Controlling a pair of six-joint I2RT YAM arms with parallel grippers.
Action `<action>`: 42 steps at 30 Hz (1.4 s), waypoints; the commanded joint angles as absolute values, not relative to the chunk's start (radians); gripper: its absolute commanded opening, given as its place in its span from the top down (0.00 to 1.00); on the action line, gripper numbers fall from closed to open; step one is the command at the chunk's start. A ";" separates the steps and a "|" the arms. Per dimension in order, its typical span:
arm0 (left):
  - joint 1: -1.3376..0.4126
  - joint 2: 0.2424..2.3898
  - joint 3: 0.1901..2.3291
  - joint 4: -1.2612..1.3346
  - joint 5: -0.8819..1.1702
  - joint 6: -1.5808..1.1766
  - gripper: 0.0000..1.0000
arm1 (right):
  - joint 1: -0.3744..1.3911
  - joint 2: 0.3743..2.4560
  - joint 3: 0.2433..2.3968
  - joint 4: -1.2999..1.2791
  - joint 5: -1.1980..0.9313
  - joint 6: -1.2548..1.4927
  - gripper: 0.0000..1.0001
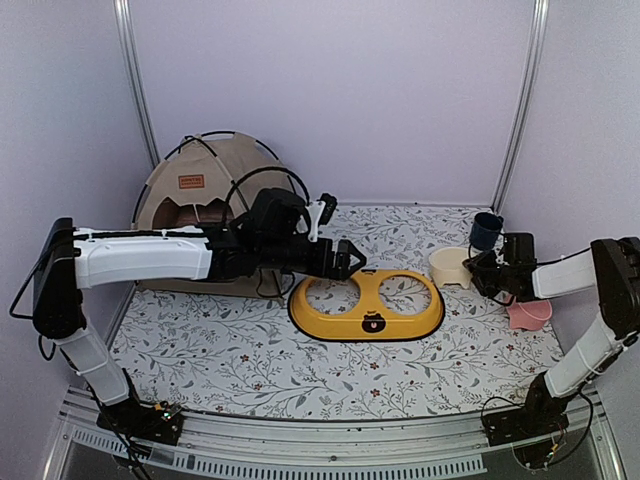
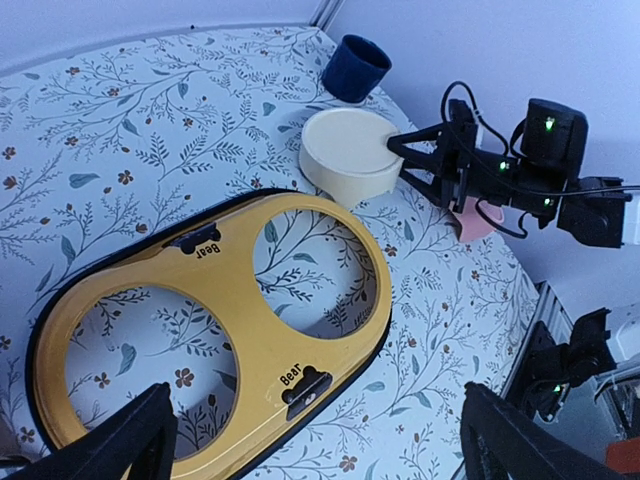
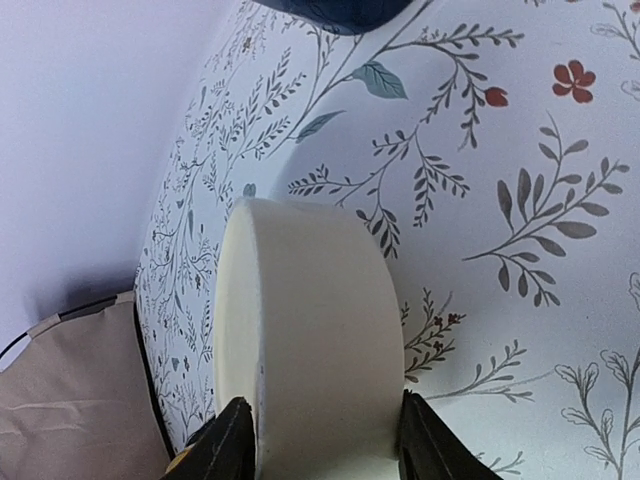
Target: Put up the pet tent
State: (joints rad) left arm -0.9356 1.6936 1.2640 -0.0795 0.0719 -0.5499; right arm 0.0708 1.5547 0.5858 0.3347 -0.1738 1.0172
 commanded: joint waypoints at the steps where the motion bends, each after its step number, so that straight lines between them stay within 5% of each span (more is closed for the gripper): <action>1: -0.930 1.677 1.256 -0.057 0.081 -0.549 0.01 | 0.071 1.475 0.624 0.393 -0.213 0.928 0.68; 10: -0.920 1.686 1.234 -0.072 0.081 -0.549 0.01 | 0.077 1.378 0.685 0.311 -0.248 0.769 0.80; 24: -0.893 1.664 1.186 -0.068 0.091 -0.564 0.01 | 0.075 1.439 0.649 0.245 -0.354 0.755 0.18; 42: -0.890 1.657 1.174 -0.063 0.093 -0.568 0.01 | 0.075 1.689 0.494 0.687 -0.419 0.973 0.08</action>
